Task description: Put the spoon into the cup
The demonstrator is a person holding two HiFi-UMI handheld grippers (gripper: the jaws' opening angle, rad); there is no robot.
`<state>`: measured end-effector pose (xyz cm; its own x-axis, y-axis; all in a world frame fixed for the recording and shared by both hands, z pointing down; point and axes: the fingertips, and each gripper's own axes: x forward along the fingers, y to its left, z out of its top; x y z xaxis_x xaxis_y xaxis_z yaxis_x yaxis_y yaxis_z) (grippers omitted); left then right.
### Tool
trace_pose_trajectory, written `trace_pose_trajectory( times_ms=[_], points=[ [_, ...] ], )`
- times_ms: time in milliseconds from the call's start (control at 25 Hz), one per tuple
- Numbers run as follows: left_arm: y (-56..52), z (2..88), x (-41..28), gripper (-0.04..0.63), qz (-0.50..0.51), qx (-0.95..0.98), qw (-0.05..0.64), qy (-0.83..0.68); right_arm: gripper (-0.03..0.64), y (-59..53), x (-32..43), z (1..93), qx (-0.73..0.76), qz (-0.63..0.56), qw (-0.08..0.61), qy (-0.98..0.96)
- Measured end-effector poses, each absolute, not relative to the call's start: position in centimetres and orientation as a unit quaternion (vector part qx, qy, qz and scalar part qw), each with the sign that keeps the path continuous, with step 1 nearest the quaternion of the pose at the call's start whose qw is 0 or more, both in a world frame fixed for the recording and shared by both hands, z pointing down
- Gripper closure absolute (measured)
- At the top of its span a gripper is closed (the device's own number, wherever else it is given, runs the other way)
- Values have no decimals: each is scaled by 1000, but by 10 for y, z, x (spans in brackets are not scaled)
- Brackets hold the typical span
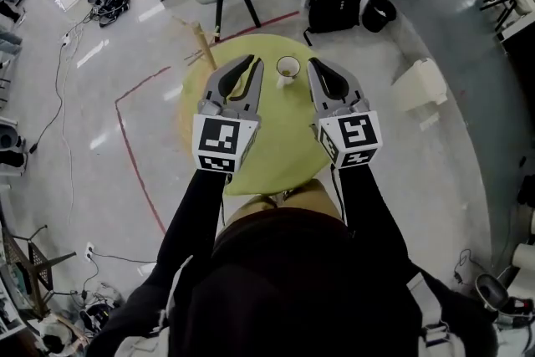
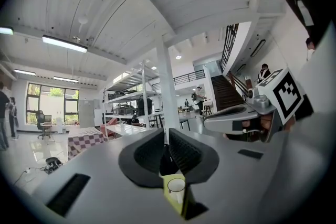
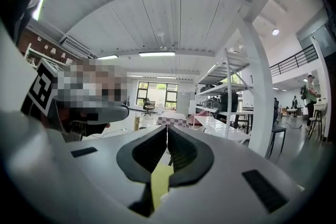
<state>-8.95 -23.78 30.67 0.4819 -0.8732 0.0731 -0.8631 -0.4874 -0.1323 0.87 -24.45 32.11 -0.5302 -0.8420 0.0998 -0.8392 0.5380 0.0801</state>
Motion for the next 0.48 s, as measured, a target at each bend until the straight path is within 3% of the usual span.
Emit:
trace_pose_trajectory(
  times_ms=[80,480],
  points=[
    [-235,305,-93,580,-71,-855,45,512,589,-241,8,320,479,-11,64,-875],
    [-230,294,-105,580,-60,-851,49,519,589,-237,12,317,487,-13,68,-871]
  ],
)
